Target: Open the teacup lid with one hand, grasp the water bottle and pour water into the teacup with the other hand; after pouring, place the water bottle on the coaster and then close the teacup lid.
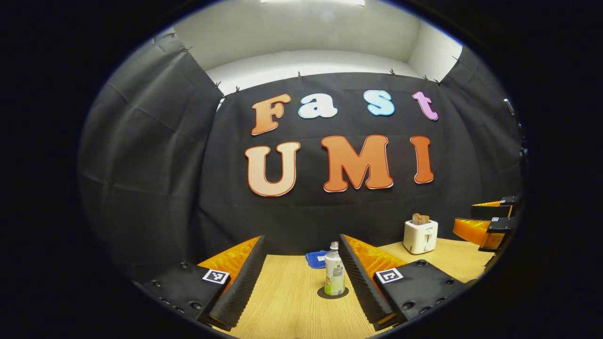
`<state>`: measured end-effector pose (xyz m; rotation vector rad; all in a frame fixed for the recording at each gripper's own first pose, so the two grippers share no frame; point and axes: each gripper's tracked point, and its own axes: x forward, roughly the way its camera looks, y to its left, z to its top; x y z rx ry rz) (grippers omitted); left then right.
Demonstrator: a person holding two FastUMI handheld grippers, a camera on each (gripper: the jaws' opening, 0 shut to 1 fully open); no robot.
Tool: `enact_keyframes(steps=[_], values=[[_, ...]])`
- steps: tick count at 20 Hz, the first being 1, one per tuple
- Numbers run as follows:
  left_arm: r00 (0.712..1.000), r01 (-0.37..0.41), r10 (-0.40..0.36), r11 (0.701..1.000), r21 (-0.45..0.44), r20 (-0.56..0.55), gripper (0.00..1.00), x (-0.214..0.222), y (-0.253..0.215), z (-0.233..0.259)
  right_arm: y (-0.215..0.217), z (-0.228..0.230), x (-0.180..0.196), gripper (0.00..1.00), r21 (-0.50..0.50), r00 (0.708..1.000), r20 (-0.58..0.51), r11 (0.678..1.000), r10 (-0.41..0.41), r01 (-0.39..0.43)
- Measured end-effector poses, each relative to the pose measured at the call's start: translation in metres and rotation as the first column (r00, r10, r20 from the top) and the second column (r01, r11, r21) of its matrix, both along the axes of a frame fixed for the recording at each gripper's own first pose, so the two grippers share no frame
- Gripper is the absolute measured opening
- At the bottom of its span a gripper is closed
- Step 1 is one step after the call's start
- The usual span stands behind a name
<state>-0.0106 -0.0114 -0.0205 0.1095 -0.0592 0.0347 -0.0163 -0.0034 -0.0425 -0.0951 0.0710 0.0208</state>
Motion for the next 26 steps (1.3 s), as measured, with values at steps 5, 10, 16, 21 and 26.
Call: enact_keyframes(steps=[5, 10, 16, 21, 26], values=[[1.000, -0.012, 0.012, 1.000, 0.019, 0.011, 0.97, -0.002, 0.000, 0.002, 0.002, 0.001, -0.001, 0.90, 0.001, 1.000, 0.001, 1.000, 0.005, -0.005], [1.000, -0.005, 0.005, 0.999, 0.033, 0.005, 0.97, -0.001, -0.003, -0.004, 0.001, 0.000, 0.000, 0.90, -0.008, 1.000, -0.001, 1.000, 0.001, -0.001], [1.000, -0.007, 0.007, 0.998, 0.057, -0.002, 0.97, 0.000, -0.002, -0.008, 0.000, 0.003, -0.002, 0.90, -0.008, 1.000, 0.009, 1.000, 0.000, 0.001], [1.000, -0.002, 0.002, 0.999, 0.052, -0.005, 0.97, 0.000, -0.004, -0.009, -0.001, 0.000, -0.002, 0.90, -0.010, 1.000, 0.003, 1.000, -0.003, 0.003], [1.000, -0.003, 0.003, 0.995, 0.096, -0.004, 0.96, 0.001, -0.004, -0.010, 0.003, -0.002, -0.003, 0.90, -0.009, 1.000, -0.003, 1.000, 0.003, -0.003]])
